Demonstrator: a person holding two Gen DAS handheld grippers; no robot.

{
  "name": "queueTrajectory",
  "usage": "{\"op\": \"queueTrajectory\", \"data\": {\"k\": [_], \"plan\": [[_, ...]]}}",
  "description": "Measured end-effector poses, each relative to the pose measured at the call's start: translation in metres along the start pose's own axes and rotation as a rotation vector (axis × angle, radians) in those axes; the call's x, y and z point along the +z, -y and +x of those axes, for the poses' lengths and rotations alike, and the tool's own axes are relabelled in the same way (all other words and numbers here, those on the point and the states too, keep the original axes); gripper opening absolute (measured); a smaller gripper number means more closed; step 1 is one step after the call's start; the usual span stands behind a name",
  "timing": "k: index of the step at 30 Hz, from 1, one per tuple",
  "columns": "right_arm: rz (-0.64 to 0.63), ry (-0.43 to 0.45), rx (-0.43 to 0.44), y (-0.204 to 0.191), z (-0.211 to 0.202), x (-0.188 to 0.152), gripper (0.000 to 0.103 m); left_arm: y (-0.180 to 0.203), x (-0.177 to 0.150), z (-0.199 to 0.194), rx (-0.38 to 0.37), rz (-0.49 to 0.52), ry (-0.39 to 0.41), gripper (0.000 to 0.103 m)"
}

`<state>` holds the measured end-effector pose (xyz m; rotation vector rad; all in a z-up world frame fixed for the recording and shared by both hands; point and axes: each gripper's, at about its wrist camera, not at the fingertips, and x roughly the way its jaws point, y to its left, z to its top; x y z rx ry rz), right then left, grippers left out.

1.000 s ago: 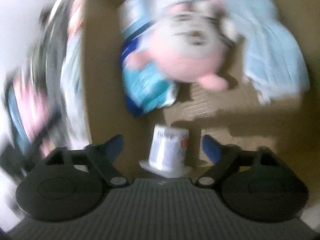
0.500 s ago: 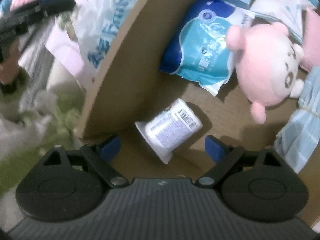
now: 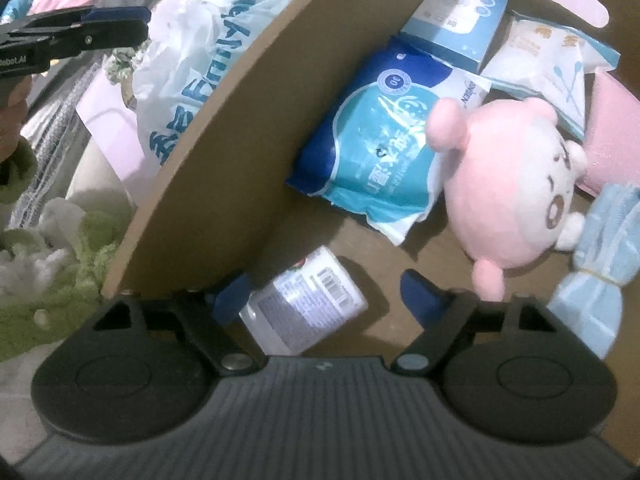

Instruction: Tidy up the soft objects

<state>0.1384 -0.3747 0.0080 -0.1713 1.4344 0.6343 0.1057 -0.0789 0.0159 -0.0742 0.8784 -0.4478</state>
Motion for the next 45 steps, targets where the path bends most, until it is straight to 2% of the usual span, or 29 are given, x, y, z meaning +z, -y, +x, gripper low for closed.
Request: {"op": "queueTrajectory", "data": {"k": [2, 5, 8, 12, 16, 17, 18, 20, 21, 30, 33, 38, 41, 45], "plan": [[-0.022, 0.000, 0.012, 0.003, -0.004, -0.003, 0.077, 0.001, 0.000, 0.000, 0.003, 0.004, -0.002, 0.062], [-0.081, 0.004, 0.022, 0.004, -0.012, -0.005, 0.077, 0.003, 0.001, 0.001, 0.007, 0.008, -0.004, 0.062], [-0.128, -0.042, 0.035, 0.002, -0.012, -0.002, 0.089, 0.005, 0.001, 0.003, 0.006, 0.004, -0.004, 0.062], [-0.202, -0.102, 0.010, -0.011, 0.006, 0.005, 0.093, 0.006, 0.001, 0.004, 0.006, 0.001, -0.008, 0.062], [-0.194, -0.089, 0.037, -0.005, 0.010, 0.012, 0.093, 0.005, 0.002, 0.005, 0.012, -0.003, -0.012, 0.062], [-0.188, -0.077, 0.049, -0.003, 0.009, 0.011, 0.091, 0.005, 0.002, 0.006, 0.013, -0.004, -0.013, 0.062], [-0.174, -0.067, 0.072, -0.001, 0.010, 0.009, 0.084, 0.004, 0.002, 0.006, 0.014, -0.006, -0.014, 0.062], [-0.131, -0.036, 0.121, 0.003, 0.007, 0.008, 0.071, 0.004, 0.003, 0.008, 0.014, -0.008, -0.018, 0.062], [-0.109, -0.018, 0.131, 0.007, 0.004, 0.006, 0.068, 0.004, 0.003, 0.010, 0.013, -0.009, -0.021, 0.062], [0.276, 0.105, 0.327, 0.083, -0.009, -0.023, 0.066, 0.008, 0.003, 0.017, -0.001, -0.001, -0.038, 0.062], [0.341, 0.147, 0.330, 0.103, -0.021, -0.033, 0.067, 0.009, 0.005, 0.018, -0.003, -0.001, -0.040, 0.062], [0.430, 0.197, 0.263, 0.127, -0.038, -0.054, 0.069, 0.012, 0.005, 0.019, -0.010, 0.003, -0.039, 0.062], [0.504, 0.190, 0.227, 0.126, -0.024, -0.069, 0.068, 0.014, 0.005, 0.020, -0.014, 0.005, -0.042, 0.062], [0.624, 0.218, 0.287, 0.129, -0.006, -0.083, 0.064, 0.015, 0.004, 0.020, -0.012, 0.012, -0.045, 0.062]]}}
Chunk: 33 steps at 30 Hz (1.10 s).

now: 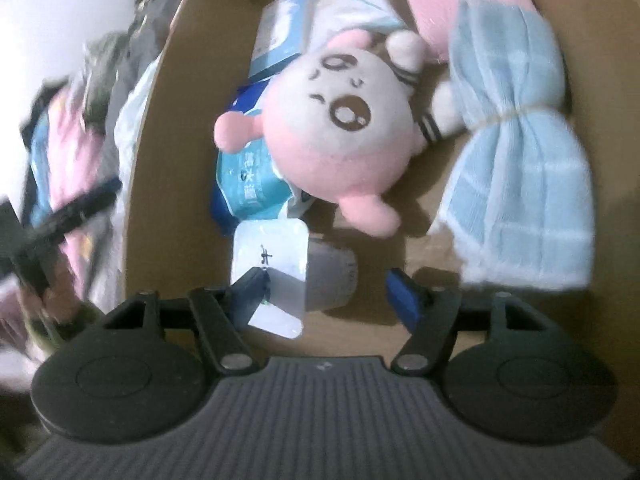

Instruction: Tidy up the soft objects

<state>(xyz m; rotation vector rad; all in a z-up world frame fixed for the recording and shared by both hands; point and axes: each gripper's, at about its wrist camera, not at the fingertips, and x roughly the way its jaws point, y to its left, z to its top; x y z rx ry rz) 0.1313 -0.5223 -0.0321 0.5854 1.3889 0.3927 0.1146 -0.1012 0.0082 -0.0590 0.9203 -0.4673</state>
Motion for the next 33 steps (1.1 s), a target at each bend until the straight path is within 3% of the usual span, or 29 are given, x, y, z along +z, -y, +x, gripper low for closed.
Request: {"op": "queueTrajectory", "data": {"k": [3, 7, 15, 21, 23, 24, 27, 30, 33], "plan": [[0.047, 0.043, 0.043, 0.003, -0.001, -0.003, 0.052, 0.000, 0.000, -0.002, 0.004, 0.002, 0.005, 0.062], [0.070, 0.066, 0.061, -0.005, 0.012, -0.003, 0.049, -0.001, 0.000, -0.006, 0.007, -0.002, 0.013, 0.062], [0.056, -0.037, 0.101, -0.033, 0.041, -0.018, 0.040, -0.006, -0.001, -0.013, 0.005, -0.011, 0.028, 0.062], [0.024, -0.083, 0.082, -0.055, 0.046, -0.035, 0.043, -0.015, -0.004, -0.022, 0.008, -0.016, 0.041, 0.065], [0.001, -0.044, 0.048, -0.064, 0.037, -0.038, 0.049, -0.021, -0.007, -0.030, 0.016, -0.015, 0.054, 0.067], [-0.010, -0.011, 0.021, -0.069, 0.030, -0.038, 0.061, -0.024, -0.008, -0.034, 0.022, -0.015, 0.061, 0.068], [-0.046, 0.119, -0.061, -0.089, 0.006, -0.038, 0.079, -0.037, -0.014, -0.049, 0.049, -0.016, 0.082, 0.070], [-0.073, 0.263, -0.081, -0.114, -0.016, -0.042, 0.083, -0.050, -0.021, -0.063, 0.089, -0.013, 0.101, 0.073], [-0.109, 0.381, -0.047, -0.146, -0.026, -0.045, 0.084, -0.064, -0.031, -0.076, 0.143, -0.001, 0.116, 0.073]]}}
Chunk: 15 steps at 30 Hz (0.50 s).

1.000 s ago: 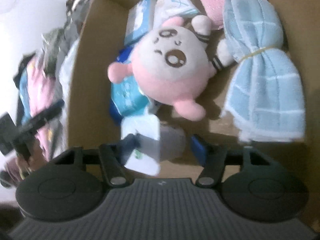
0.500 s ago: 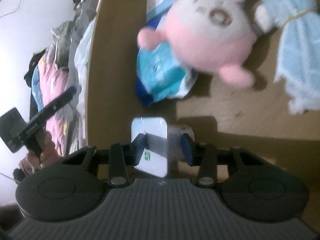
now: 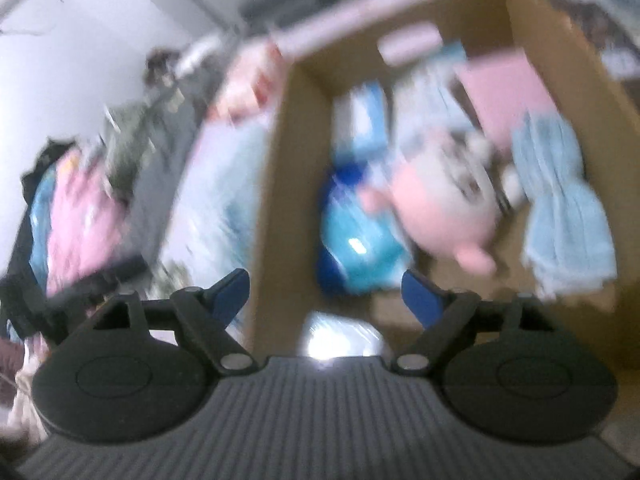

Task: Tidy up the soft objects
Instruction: 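Move the right gripper back and grasp the orange-striped towel roll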

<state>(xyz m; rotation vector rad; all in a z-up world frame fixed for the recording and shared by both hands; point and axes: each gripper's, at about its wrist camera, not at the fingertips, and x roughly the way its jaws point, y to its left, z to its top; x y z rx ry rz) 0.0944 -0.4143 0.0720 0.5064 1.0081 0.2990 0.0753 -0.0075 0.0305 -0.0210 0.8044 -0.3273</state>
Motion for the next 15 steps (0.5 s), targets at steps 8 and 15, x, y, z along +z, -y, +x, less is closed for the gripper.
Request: {"op": "queueTrajectory", "data": {"k": [8, 15], "plan": [[-0.090, -0.002, 0.260, -0.104, 0.060, -0.002, 0.083, -0.030, -0.035, -0.016, 0.077, 0.002, 0.003, 0.073], [-0.168, -0.165, 0.215, -0.177, 0.159, 0.020, 0.077, -0.032, -0.035, 0.000, 0.077, 0.065, 0.024, 0.072]]}}
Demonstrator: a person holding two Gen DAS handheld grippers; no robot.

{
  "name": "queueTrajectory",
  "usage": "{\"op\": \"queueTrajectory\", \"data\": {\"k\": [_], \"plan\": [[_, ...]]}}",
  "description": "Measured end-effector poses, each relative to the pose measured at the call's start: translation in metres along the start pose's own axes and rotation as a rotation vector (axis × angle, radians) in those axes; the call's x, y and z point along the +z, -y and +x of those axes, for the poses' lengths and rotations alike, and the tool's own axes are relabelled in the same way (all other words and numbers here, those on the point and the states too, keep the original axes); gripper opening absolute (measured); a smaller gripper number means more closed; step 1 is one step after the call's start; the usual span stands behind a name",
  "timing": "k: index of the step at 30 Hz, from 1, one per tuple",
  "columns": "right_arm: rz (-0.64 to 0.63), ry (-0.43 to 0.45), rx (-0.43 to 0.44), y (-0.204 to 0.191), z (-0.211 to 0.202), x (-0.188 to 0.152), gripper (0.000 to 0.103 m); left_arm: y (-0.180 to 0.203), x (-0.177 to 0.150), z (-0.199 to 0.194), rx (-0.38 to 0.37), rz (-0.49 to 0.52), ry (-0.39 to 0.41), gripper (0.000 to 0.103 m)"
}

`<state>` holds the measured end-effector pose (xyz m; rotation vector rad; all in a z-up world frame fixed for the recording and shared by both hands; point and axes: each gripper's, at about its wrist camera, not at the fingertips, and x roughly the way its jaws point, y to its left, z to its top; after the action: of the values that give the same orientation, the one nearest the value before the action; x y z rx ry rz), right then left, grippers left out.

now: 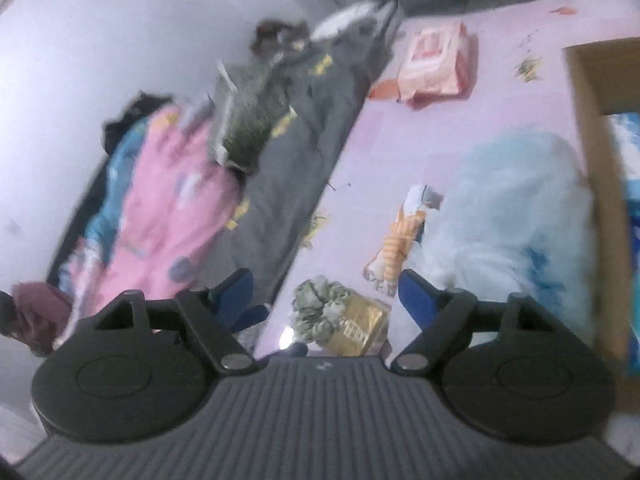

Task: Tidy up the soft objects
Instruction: 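Move the right gripper back and grasp the orange-striped towel roll, then carry the orange-striped towel into the box and open the right gripper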

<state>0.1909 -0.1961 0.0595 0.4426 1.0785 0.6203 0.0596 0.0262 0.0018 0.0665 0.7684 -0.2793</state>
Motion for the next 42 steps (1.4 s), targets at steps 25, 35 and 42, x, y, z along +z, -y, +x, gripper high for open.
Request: {"op": "queueTrajectory", "data": {"k": [25, 35, 42], "plan": [[0.071, -0.319, -0.320, 0.036, 0.179, 0.070, 0.058, -0.028, 0.044, 0.129, -0.081, -0.147, -0.180, 0.044], [0.136, -0.184, -0.095, 0.024, 0.110, 0.068, 0.039, -0.003, 0.057, 0.045, -0.046, -0.106, -0.030, 0.044], [0.116, -0.015, -0.004, 0.021, 0.000, 0.049, 0.037, 0.065, 0.075, -0.012, -0.125, 0.004, 0.106, 0.044]]}}
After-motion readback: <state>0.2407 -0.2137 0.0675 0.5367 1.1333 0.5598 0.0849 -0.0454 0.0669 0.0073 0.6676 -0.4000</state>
